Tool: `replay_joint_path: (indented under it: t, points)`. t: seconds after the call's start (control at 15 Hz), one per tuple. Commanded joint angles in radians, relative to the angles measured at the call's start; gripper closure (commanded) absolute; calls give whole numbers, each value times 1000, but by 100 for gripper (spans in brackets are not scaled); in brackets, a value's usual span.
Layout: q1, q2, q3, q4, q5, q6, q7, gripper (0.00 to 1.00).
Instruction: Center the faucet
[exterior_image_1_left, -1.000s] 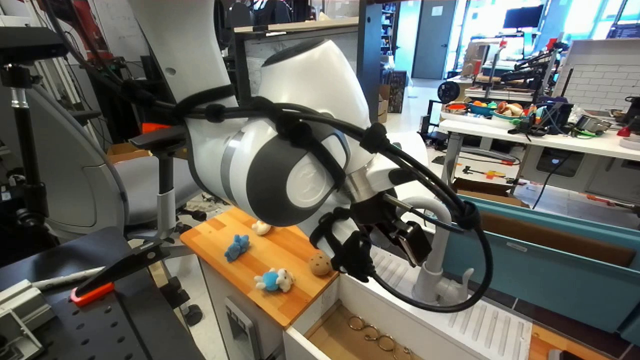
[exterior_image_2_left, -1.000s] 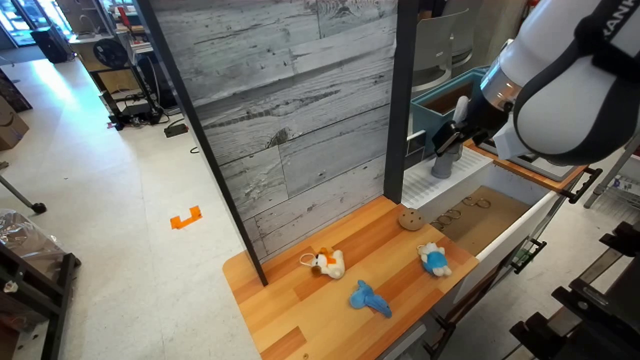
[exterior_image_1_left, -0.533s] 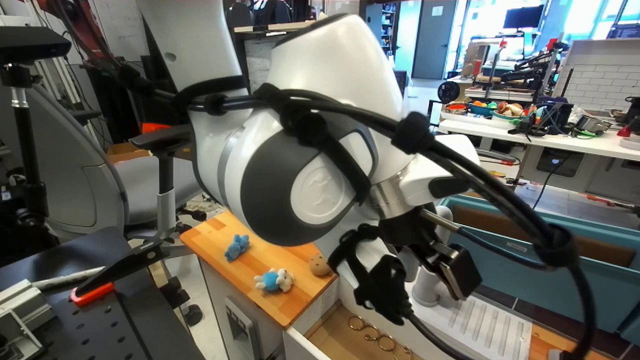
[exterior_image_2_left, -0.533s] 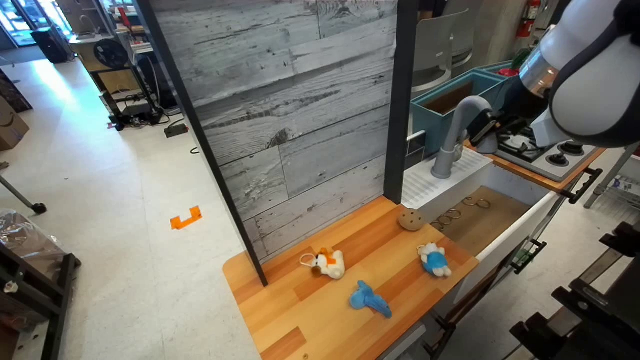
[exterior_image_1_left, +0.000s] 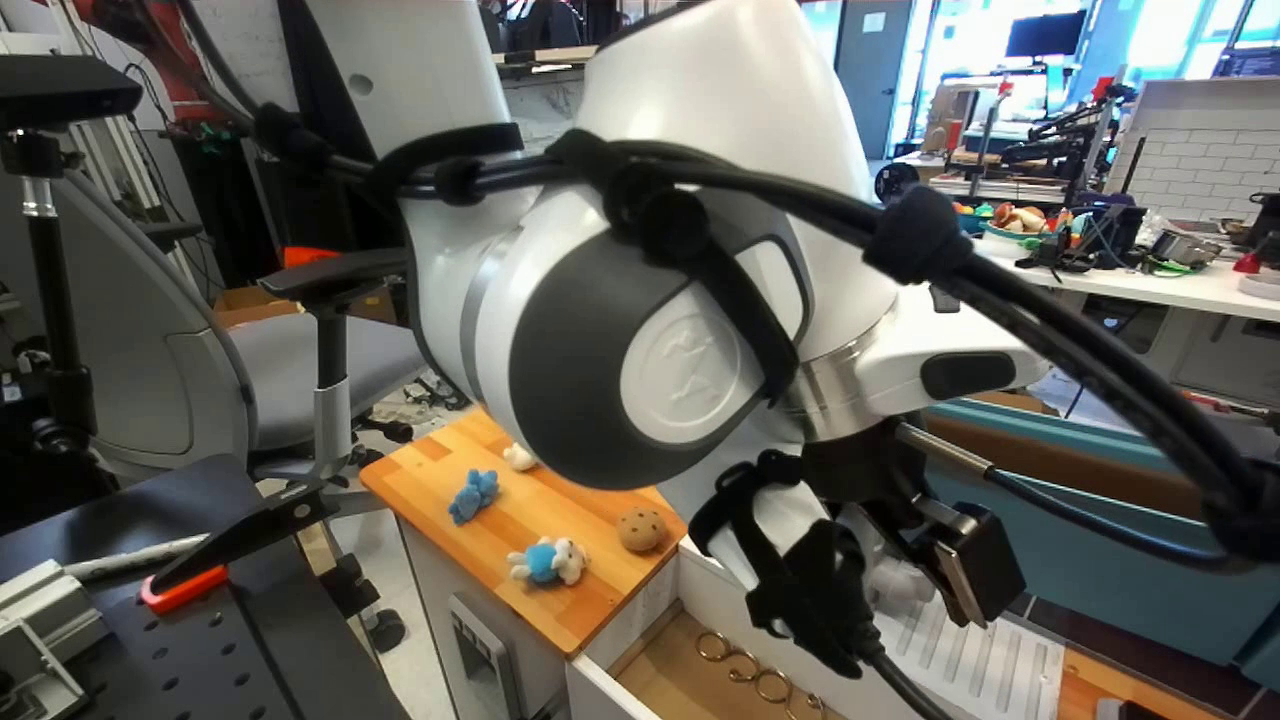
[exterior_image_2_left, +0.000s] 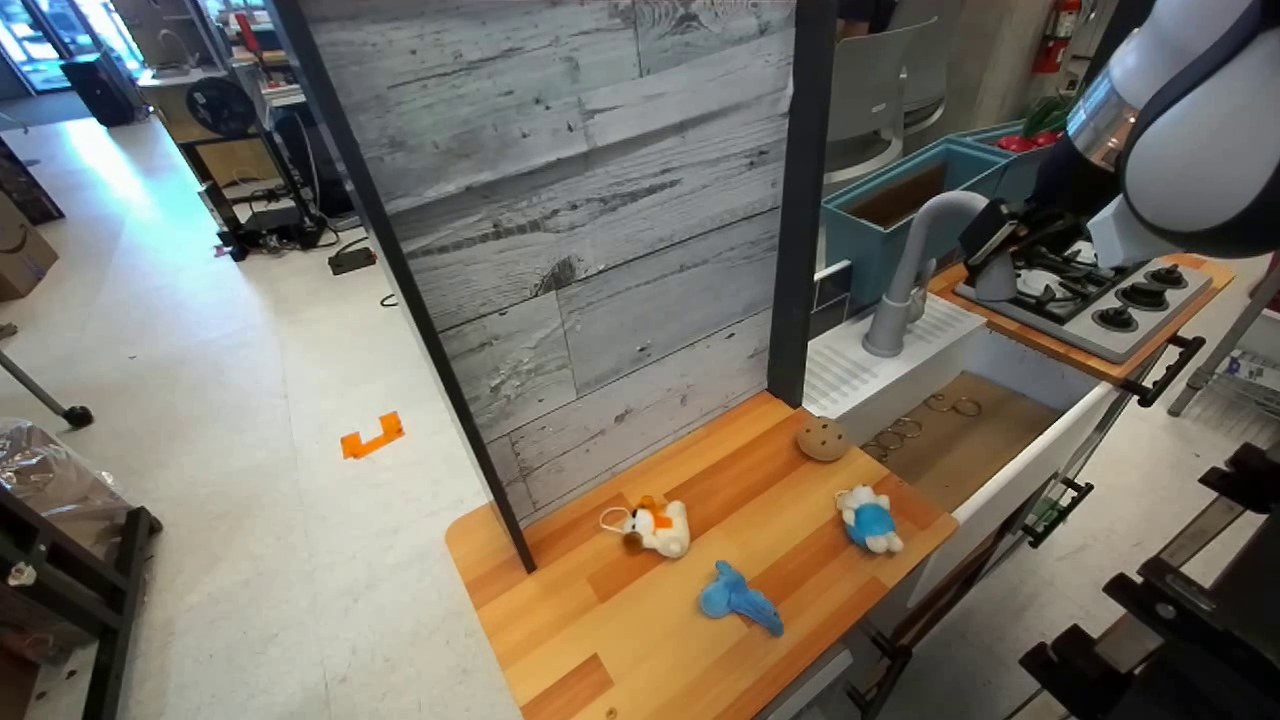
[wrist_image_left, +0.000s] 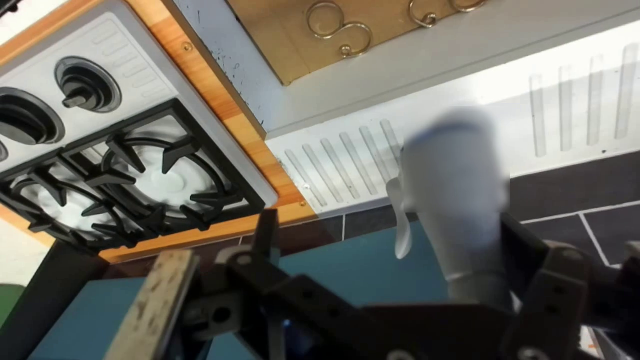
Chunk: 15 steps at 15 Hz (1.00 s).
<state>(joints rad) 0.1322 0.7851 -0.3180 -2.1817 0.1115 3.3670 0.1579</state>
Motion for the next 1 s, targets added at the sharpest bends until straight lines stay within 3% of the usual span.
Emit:
replay_joint_path:
  t: [0.0,0.4,0.8,0.87,0.93]
  points:
    - [-57,-130,46,-87,-41,-185,-87,0]
    - [-40,-314,60,-214,-149,-533,-143,0]
    - [-105,-506,195,-238,-181,-931,-236,0]
    - [-102,-445,190,-225,-191,-842,-181,0]
    - [-108,-471,203,-225,-187,-888,-192,0]
